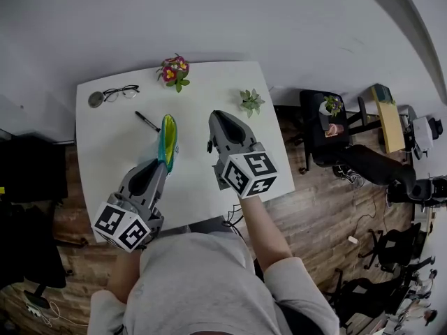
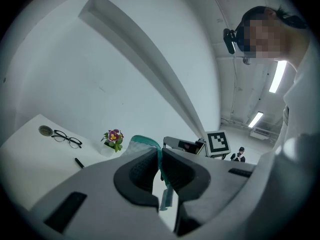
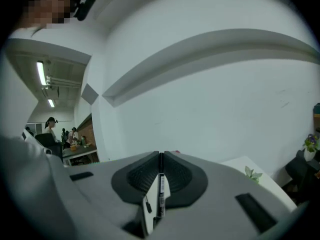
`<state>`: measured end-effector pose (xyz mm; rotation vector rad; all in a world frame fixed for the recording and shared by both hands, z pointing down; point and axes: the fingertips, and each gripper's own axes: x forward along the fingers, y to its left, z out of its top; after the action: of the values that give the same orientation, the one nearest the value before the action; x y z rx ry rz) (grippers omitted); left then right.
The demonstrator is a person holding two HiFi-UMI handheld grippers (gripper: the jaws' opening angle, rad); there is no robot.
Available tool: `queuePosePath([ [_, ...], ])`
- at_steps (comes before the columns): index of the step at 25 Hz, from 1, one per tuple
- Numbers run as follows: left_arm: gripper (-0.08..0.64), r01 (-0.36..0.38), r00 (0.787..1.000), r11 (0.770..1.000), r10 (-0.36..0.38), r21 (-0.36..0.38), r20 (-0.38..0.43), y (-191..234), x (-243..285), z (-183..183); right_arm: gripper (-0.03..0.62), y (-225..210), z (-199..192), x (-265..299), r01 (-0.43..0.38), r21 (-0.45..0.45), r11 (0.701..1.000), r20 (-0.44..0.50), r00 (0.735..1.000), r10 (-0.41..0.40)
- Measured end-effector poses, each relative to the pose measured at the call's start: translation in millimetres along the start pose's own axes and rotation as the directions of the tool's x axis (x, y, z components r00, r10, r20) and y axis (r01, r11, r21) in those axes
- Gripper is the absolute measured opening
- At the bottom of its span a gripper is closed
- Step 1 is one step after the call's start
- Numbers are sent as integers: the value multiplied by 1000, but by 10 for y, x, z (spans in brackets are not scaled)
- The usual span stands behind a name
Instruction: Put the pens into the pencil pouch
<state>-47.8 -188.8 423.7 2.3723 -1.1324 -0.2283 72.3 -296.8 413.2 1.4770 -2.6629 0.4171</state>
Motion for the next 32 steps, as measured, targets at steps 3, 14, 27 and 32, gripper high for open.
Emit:
queuePosePath([
  [3,48,9,1000,1000,-9,24,-2,-35,-49,17,51,199,295,-103,-25,-1,1000,100,995,25],
  [14,48,29,1000,992,-28,125,-9,-176,-183,58,51,949,1157,-355,-185,-27,982,377,908,181],
  [27,48,77,994,991,-84,106,63,-353,-418,236,51,1429,976,-347,-313,-12,950,391,873,292],
  [32,48,74,992,992,-84,106,90,-348,-472,310,51,1566,744,-306,-353,-48,934,304,886,350],
])
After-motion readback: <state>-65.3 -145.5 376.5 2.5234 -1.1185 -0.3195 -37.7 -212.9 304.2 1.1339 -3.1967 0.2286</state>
